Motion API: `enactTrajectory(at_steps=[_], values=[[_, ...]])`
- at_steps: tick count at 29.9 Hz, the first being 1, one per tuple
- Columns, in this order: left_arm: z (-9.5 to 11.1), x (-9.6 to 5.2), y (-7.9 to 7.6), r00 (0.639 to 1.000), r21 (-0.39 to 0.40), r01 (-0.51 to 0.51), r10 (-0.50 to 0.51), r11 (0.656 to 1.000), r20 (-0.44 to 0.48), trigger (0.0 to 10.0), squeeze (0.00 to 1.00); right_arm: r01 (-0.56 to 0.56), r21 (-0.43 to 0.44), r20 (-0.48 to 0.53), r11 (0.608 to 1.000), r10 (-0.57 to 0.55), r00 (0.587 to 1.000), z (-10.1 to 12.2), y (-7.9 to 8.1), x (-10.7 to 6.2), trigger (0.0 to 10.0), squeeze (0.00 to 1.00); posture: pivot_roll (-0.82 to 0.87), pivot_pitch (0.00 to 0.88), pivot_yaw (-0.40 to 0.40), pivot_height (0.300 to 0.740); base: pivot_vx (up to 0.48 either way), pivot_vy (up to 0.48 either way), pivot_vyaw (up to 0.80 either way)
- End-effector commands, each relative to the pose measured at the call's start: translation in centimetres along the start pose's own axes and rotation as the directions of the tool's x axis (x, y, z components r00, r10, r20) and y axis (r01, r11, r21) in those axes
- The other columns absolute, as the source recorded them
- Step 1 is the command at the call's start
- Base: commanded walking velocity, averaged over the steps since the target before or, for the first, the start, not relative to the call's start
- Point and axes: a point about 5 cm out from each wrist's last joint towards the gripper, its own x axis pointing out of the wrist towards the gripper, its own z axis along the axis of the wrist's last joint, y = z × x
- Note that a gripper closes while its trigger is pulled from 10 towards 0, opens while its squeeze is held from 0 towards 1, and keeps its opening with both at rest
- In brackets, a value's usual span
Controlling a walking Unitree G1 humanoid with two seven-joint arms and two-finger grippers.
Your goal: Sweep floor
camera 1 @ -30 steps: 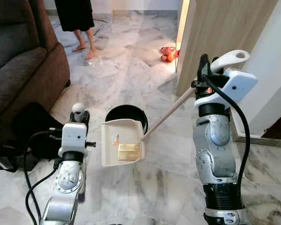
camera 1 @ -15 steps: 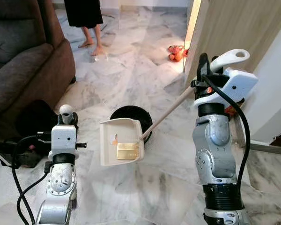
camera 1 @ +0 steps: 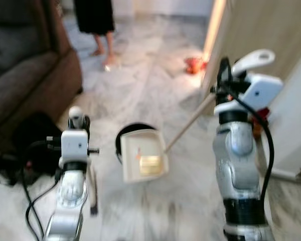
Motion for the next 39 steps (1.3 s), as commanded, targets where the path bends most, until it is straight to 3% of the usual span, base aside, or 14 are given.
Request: enactTrajectory(at_steps=[1, 28, 39], values=[[1.1, 0.3, 0.3, 0.998, 0.026, -0.009, 0.007, 1.000, 0.060, 10.0, 0.00, 0.003, 0.068, 0.078, 0.998, -0.008, 0.997, 1.6, 0.2, 0.2, 10.0, 0.00, 0.11, 0.106, 0.036, 0.740, 0.330, 0.000, 0.00], [1.5, 0.6, 0.4, 0.996, 0.017, -0.019, 0.018, 1.000, 0.084, 10.0, 0.00, -0.011, 0.080, 0.077, 0.997, 0.005, 0.997, 1.6, 0.4, 0.3, 10.0, 0.00, 0.12, 0.107, 0.035, 0.740, 0.329, 0.000, 0.00], [1.6, 0.7, 0.4, 0.996, 0.014, -0.025, 0.024, 1.000, 0.090, 10.0, 0.00, -0.041, 0.100, 0.130, 0.994, 0.028, 0.991, 3.1, 1.1, 0.7, 10.0, 0.00, 0.12, 0.107, 0.034, 0.740, 0.329, 0.000, 0.00]])
